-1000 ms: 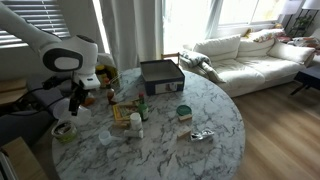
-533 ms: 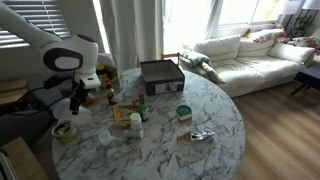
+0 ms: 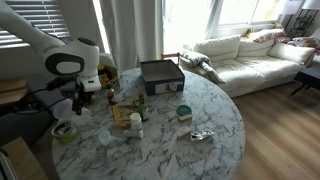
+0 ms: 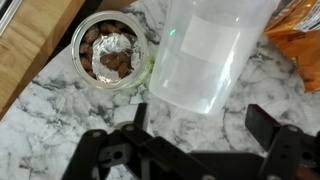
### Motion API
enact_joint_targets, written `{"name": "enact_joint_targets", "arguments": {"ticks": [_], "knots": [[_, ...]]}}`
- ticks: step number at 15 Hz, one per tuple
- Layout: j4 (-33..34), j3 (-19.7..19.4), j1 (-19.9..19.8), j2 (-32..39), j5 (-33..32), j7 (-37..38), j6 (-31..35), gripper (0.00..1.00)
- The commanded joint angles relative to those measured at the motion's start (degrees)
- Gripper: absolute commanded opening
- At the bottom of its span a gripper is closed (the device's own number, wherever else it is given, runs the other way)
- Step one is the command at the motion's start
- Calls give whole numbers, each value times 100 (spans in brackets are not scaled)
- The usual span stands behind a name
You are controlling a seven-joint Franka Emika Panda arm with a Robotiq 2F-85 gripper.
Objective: Pick up the clear cup and place it upside down on the table, pick up the clear measuring spoon and put it on top of the clear cup
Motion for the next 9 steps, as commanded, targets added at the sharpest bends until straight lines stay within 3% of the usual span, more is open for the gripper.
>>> {"name": "enact_joint_targets", "arguments": {"ticks": [1,9], "knots": [[-70,-2,37,102,151,149,34,100],[-136,60,121,301,518,320,338,100]]}}
